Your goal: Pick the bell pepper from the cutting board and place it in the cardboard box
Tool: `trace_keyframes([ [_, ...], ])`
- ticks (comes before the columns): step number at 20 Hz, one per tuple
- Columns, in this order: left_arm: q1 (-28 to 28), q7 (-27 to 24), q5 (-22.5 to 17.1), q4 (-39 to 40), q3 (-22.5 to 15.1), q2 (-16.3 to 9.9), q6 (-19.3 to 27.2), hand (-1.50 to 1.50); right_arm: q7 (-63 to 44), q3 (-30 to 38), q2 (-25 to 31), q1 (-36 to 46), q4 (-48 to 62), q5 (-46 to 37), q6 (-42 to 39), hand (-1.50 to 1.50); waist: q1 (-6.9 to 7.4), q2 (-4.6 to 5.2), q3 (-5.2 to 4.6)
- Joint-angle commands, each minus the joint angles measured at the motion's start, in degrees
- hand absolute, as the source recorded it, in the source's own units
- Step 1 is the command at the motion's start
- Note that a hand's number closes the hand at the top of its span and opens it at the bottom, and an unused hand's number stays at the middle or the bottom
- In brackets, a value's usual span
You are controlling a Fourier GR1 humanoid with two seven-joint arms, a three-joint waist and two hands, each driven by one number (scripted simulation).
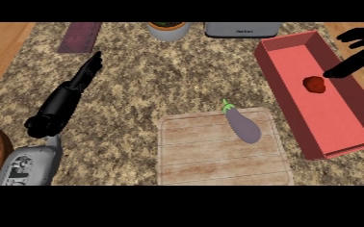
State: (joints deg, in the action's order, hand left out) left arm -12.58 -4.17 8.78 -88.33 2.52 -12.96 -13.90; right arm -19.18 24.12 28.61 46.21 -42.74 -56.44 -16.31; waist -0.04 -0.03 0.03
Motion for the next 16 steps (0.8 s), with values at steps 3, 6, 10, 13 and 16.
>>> trace_keyframes([
  [3,0.3,-1.0,0.4,1.0,-0.1,0.0,-0.1,0.00,9.0,8.6,-0.9,2.5,-6.7,9.8,9.6,-1.50,-0.51,-0.12,0.08],
  [6,1.2,-0.8,0.3,-0.5,0.8,-0.7,0.3,0.00,9.3,18.5,-6.1,3.6,-8.6,18.7,18.8,-1.50,-0.10,-0.29,0.27],
  [10,-0.5,0.8,0.7,-0.3,0.4,0.1,0.9,0.00,11.4,26.1,-7.0,2.4,-10.1,26.3,22.8,-1.50,-0.66,-0.08,0.12],
  [13,2.1,0.1,0.4,-3.0,0.1,-0.2,0.1,0.00,15.3,30.8,-2.7,-2.8,-10.1,31.2,20.6,-1.50,-0.23,-0.09,0.07],
  [16,-3.0,1.3,0.0,1.8,0.8,0.1,-0.1,0.00,20.4,32.5,-0.8,-4.4,-6.7,33.7,22.9,-1.50,-0.14,0.29,0.05],
])
